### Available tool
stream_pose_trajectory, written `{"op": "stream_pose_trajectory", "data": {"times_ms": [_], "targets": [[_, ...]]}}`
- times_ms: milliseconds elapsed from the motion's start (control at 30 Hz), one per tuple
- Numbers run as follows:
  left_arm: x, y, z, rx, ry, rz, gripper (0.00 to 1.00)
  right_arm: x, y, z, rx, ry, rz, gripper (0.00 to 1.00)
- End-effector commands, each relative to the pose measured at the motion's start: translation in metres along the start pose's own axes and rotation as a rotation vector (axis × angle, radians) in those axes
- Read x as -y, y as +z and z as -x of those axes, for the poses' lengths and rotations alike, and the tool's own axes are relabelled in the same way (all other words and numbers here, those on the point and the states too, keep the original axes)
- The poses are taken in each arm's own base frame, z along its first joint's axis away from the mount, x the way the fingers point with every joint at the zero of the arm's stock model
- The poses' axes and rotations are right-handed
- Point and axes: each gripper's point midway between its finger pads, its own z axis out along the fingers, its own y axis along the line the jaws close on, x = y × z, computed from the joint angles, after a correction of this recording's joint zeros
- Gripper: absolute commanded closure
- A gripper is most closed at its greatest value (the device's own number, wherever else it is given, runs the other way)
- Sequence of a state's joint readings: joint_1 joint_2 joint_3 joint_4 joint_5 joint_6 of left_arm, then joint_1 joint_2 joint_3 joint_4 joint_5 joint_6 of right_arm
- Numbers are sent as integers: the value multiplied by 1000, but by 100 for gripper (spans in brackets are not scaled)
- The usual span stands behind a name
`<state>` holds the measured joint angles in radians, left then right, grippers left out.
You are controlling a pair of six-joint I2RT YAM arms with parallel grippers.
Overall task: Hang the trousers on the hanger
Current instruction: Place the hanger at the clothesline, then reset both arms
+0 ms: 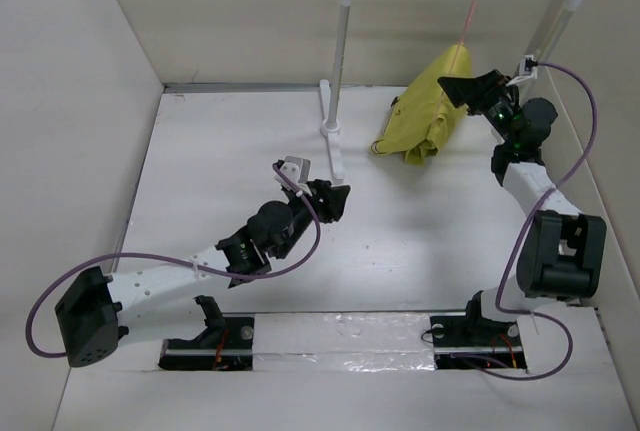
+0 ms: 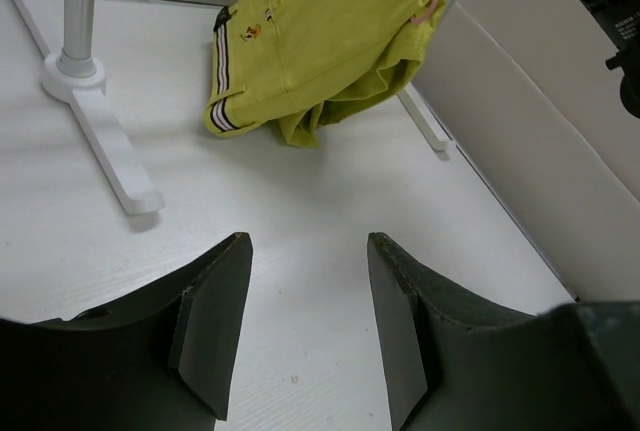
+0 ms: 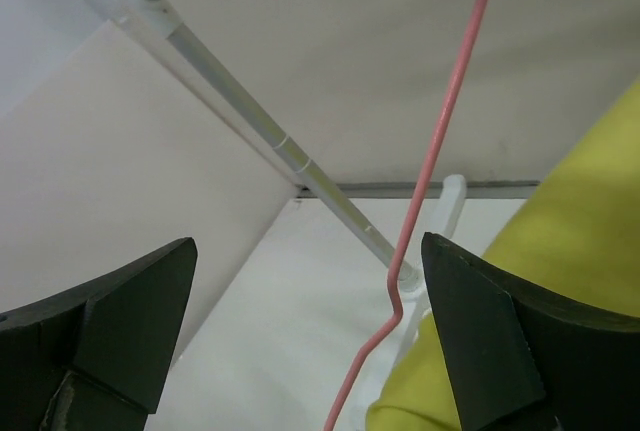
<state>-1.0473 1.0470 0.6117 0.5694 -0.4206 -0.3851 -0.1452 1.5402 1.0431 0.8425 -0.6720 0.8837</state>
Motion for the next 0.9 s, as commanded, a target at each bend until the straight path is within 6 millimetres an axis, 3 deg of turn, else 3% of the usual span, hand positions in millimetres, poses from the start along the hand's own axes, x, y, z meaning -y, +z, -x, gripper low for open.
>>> {"op": "stream_pose_trajectory", "data": {"times_ms": [0, 233, 367, 500, 600, 633, 700, 733, 800, 867], "targets": [[16, 1, 40, 93, -26, -19, 53, 21, -14, 10, 50, -117, -141, 0], [17, 4, 60, 144, -38, -5, 44, 26, -52, 27, 159, -193, -268, 0], [17, 11, 57, 133, -30, 10, 42, 9, -71, 33, 204, -232, -267, 0], [19, 20, 49, 100, -16, 27, 41, -23, -92, 36, 229, -308, -247, 0], [21, 23, 48, 100, -20, 24, 41, -42, -99, 11, 185, -316, -200, 0], [20, 23, 50, 107, -19, 27, 41, -58, -104, 9, 194, -336, -170, 0], [17, 20, 53, 123, -26, 38, 41, -63, -109, -14, 140, -350, -159, 0], [15, 17, 54, 137, -33, 34, 41, -76, -114, -15, 142, -381, -136, 0], [11, 14, 57, 158, -34, 46, 41, -73, -123, -30, 77, -408, -162, 0], [5, 11, 57, 163, -27, 68, 41, -85, -131, -34, 59, -467, -152, 0]]}}
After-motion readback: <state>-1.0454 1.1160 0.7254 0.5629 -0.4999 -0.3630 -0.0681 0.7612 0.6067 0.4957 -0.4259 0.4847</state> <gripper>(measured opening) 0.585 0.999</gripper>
